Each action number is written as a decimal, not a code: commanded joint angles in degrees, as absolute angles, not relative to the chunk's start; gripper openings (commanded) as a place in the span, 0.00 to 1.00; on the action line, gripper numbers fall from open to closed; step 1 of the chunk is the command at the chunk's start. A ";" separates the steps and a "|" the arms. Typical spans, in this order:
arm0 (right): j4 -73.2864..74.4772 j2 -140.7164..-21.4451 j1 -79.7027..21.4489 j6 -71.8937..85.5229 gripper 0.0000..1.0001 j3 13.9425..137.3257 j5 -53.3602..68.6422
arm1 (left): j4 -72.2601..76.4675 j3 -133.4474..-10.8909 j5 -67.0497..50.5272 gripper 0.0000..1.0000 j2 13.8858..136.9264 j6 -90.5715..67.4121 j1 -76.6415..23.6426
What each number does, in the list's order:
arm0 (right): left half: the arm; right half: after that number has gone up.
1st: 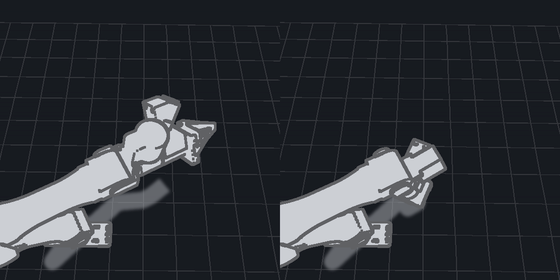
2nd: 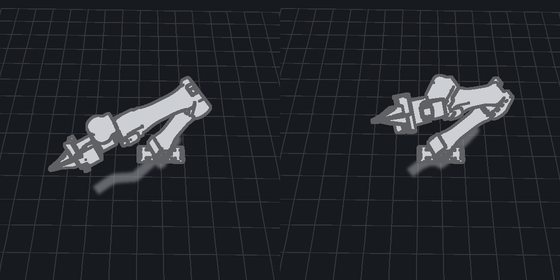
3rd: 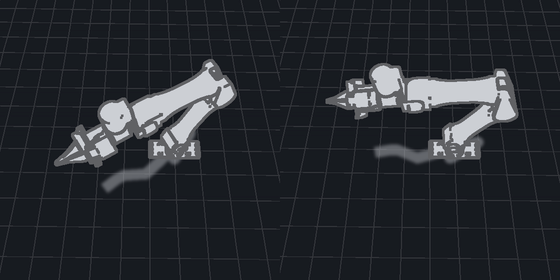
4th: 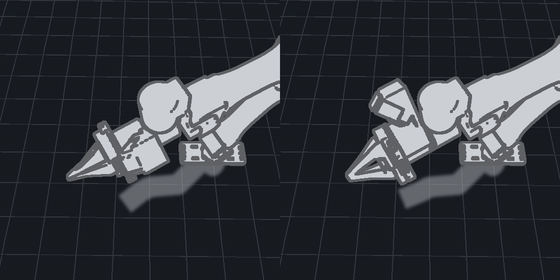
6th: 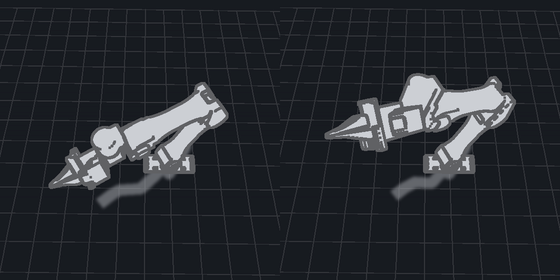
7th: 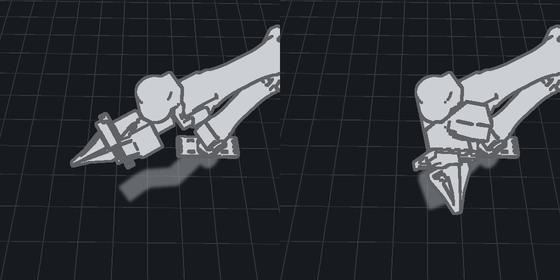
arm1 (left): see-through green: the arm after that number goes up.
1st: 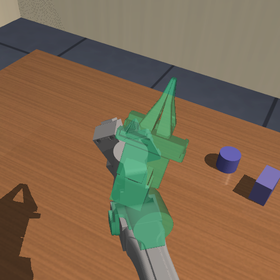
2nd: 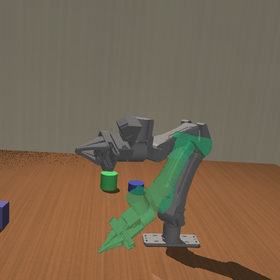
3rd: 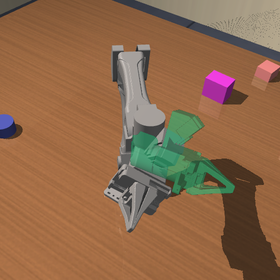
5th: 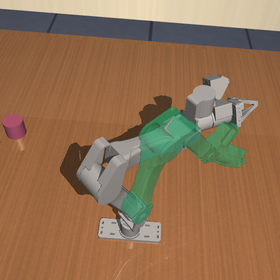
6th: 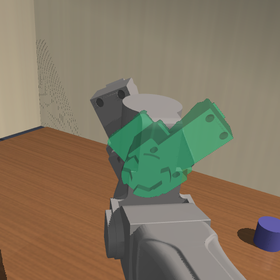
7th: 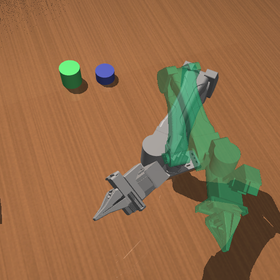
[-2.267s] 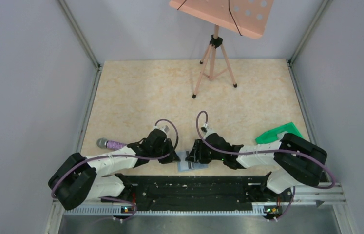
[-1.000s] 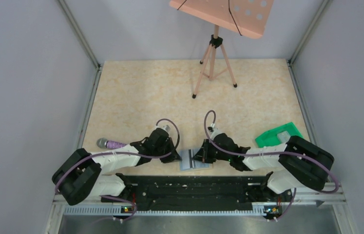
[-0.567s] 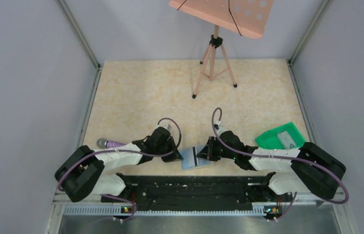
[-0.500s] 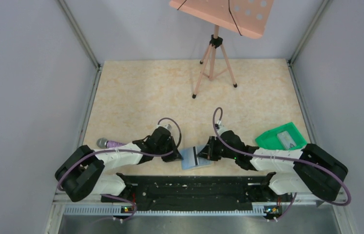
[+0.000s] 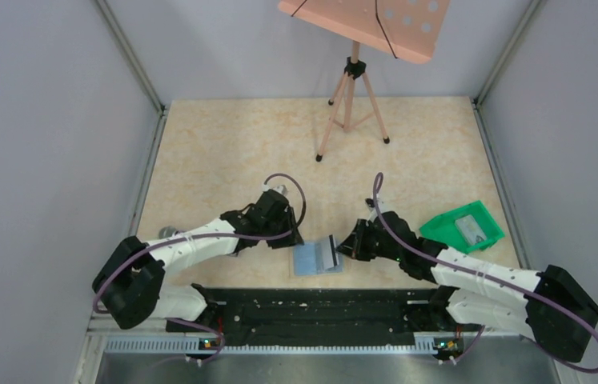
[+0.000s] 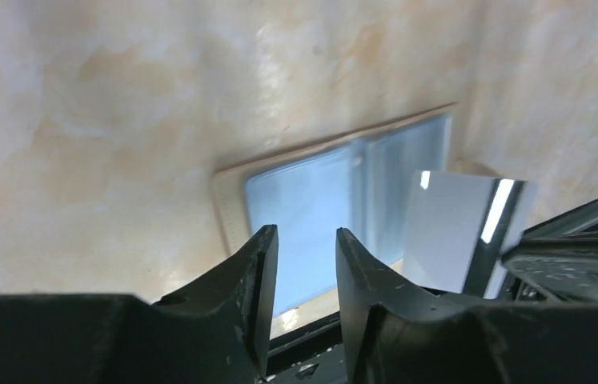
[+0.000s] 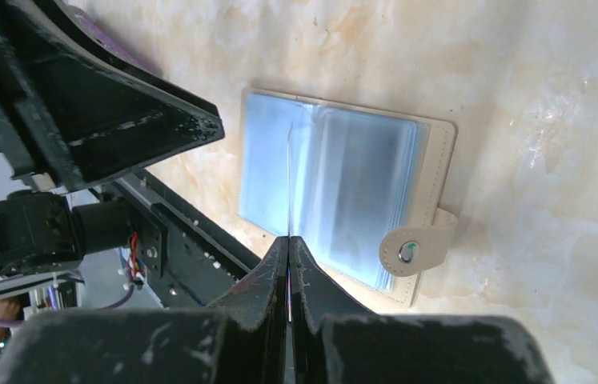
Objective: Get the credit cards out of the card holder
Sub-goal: Remove the credit card from the card holder, then place the credit card in the storage box.
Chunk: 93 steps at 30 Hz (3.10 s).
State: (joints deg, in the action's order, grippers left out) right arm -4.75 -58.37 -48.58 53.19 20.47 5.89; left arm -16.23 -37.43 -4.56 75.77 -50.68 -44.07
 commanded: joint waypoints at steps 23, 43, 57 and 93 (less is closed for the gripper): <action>9.05 -48.85 -46.69 70.11 0.00 34.34 -6.42 | 22.67 -25.07 5.53 0.61 54.51 17.05 -65.21; 6.17 -47.14 -46.64 73.08 0.00 29.90 -4.37 | 39.55 -26.87 22.97 0.59 71.24 29.71 -73.86; 2.39 -44.63 -45.55 67.06 0.16 26.63 -3.11 | 32.39 -29.36 32.24 0.00 70.72 18.82 -75.85; -17.94 -30.44 -45.14 42.80 0.70 15.97 15.54 | -11.17 -48.95 -6.73 0.00 56.63 -32.00 -54.08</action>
